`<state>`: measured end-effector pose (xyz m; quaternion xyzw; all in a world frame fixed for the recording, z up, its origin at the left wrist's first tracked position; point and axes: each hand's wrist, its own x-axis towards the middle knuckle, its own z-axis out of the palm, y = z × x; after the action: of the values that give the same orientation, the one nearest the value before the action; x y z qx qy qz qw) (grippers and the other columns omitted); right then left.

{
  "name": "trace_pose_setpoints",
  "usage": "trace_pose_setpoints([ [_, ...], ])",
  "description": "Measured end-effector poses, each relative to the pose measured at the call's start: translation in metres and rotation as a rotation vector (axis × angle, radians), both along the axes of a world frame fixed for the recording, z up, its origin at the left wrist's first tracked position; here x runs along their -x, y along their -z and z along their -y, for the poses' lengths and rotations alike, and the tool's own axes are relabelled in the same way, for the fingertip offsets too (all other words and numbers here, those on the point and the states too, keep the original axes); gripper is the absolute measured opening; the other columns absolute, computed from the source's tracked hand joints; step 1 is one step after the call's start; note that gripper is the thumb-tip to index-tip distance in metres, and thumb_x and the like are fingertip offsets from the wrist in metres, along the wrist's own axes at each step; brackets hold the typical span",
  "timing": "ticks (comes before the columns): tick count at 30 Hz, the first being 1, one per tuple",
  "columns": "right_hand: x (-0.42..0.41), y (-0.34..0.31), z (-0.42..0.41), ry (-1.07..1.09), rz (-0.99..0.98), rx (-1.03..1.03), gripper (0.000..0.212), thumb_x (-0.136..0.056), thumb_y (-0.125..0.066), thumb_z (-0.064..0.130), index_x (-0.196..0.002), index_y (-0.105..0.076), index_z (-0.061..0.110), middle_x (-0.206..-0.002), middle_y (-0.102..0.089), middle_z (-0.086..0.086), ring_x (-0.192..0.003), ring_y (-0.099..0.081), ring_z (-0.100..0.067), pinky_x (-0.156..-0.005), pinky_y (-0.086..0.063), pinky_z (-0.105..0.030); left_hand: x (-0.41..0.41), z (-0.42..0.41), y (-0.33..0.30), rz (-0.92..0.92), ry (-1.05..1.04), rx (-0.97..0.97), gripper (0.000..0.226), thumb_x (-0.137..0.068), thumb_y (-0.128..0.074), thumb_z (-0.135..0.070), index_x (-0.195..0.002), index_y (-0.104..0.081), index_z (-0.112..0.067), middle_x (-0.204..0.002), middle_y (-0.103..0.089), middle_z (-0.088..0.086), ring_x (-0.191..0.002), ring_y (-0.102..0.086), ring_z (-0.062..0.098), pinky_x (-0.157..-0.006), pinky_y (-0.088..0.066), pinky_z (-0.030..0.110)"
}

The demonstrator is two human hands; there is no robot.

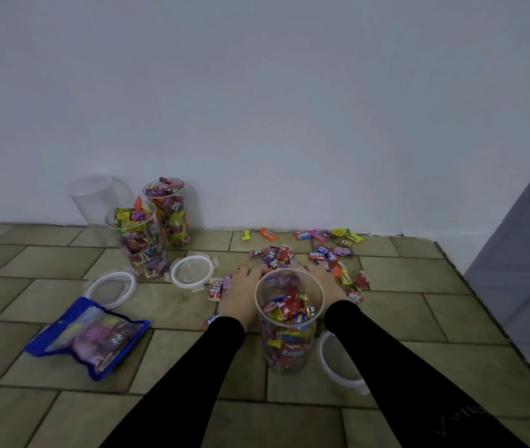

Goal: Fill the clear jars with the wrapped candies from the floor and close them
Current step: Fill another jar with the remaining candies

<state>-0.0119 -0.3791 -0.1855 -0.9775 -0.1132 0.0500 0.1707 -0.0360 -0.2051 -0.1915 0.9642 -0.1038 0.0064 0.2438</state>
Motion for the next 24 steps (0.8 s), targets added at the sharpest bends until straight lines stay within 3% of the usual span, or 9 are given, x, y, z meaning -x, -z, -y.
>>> trace_pose_setpoints([
  [3,-0.005,0.000,0.000,0.008,0.028,-0.029,0.034,-0.098,-0.043,0.033,-0.129,-0.048,0.019,-0.121,-0.056,-0.010,-0.114,-0.051,-0.030,-0.092,-0.043,-0.041,-0.006,0.002,-0.004,0.023,-0.025,0.043,0.036,-0.088,-0.053,-0.036,-0.122,-0.053,-0.024,-0.124,-0.051,0.002,-0.119,-0.049,0.022,-0.094,-0.041,0.030],
  [4,-0.006,-0.001,0.000,0.036,0.054,-0.082,0.028,-0.098,-0.044,0.031,-0.122,-0.051,0.018,-0.114,-0.058,-0.009,-0.109,-0.053,-0.028,-0.088,-0.043,-0.038,-0.007,0.002,-0.004,0.012,-0.036,0.082,0.035,-0.086,-0.056,-0.038,-0.117,-0.055,-0.023,-0.119,-0.053,0.001,-0.114,-0.050,0.018,-0.093,-0.042,0.029],
  [7,-0.003,-0.010,0.002,0.132,0.087,-0.302,0.031,-0.098,-0.048,0.024,-0.128,-0.053,0.016,-0.109,-0.054,-0.008,-0.107,-0.049,-0.022,-0.086,-0.039,-0.030,-0.007,0.005,-0.013,0.058,-0.091,0.350,0.029,-0.084,-0.068,-0.023,-0.111,-0.060,-0.019,-0.113,-0.055,0.004,-0.106,-0.052,0.017,-0.093,-0.045,0.032],
  [10,0.006,-0.033,0.002,0.145,0.194,-0.486,0.027,-0.098,-0.050,0.021,-0.123,-0.056,0.012,-0.112,-0.055,-0.006,-0.107,-0.050,-0.016,-0.085,-0.036,-0.024,-0.002,0.006,-0.029,0.108,-0.132,0.497,0.022,-0.093,-0.058,-0.009,-0.113,-0.061,-0.018,-0.115,-0.054,0.003,-0.108,-0.052,0.014,-0.095,-0.043,0.028],
  [14,0.016,-0.060,-0.001,0.151,0.249,-0.677,0.026,-0.100,-0.047,0.019,-0.123,-0.056,0.014,-0.121,-0.059,-0.004,-0.116,-0.052,-0.017,-0.094,-0.038,-0.024,0.001,0.010,-0.051,0.249,-0.137,0.595,0.023,-0.099,-0.044,-0.002,-0.103,-0.058,-0.020,-0.110,-0.057,0.001,-0.108,-0.054,0.018,-0.094,-0.043,0.028],
  [17,0.024,-0.077,-0.004,0.155,0.294,-0.830,0.021,-0.100,-0.047,0.021,-0.118,-0.056,0.020,-0.106,-0.062,-0.009,-0.102,-0.058,-0.018,-0.080,-0.041,-0.015,0.000,0.011,-0.062,0.315,-0.128,0.665,0.021,-0.100,-0.045,-0.008,-0.110,-0.060,-0.018,-0.110,-0.059,0.004,-0.105,-0.056,0.021,-0.093,-0.049,0.037],
  [19,0.031,-0.089,-0.007,0.153,0.332,-0.902,0.018,-0.100,-0.046,0.021,-0.115,-0.057,0.022,-0.095,-0.058,-0.009,-0.085,-0.054,-0.015,-0.066,-0.038,-0.009,0.002,0.012,-0.072,0.365,-0.127,0.683,0.023,-0.100,-0.044,-0.008,-0.113,-0.060,-0.018,-0.109,-0.059,0.005,-0.100,-0.055,0.018,-0.090,-0.047,0.034],
  [21,0.038,-0.101,-0.012,0.139,0.360,-0.972,0.017,-0.100,-0.046,0.022,-0.113,-0.056,0.023,-0.085,-0.048,-0.005,-0.073,-0.047,-0.012,-0.064,-0.037,-0.011,0.007,0.013,-0.083,0.393,-0.120,0.734,0.023,-0.100,-0.044,-0.008,-0.114,-0.060,-0.017,-0.107,-0.060,0.005,-0.093,-0.054,0.015,-0.085,-0.046,0.030],
  [24,0.050,-0.110,-0.019,0.130,0.403,-1.079,0.015,-0.100,-0.046,0.022,-0.112,-0.056,0.023,-0.078,-0.042,0.005,-0.072,-0.045,-0.006,-0.067,-0.037,-0.013,0.020,0.016,-0.100,0.411,-0.108,0.814,0.023,-0.100,-0.044,-0.010,-0.113,-0.059,-0.021,-0.100,-0.060,0.001,-0.089,-0.054,0.012,-0.078,-0.043,0.018],
])
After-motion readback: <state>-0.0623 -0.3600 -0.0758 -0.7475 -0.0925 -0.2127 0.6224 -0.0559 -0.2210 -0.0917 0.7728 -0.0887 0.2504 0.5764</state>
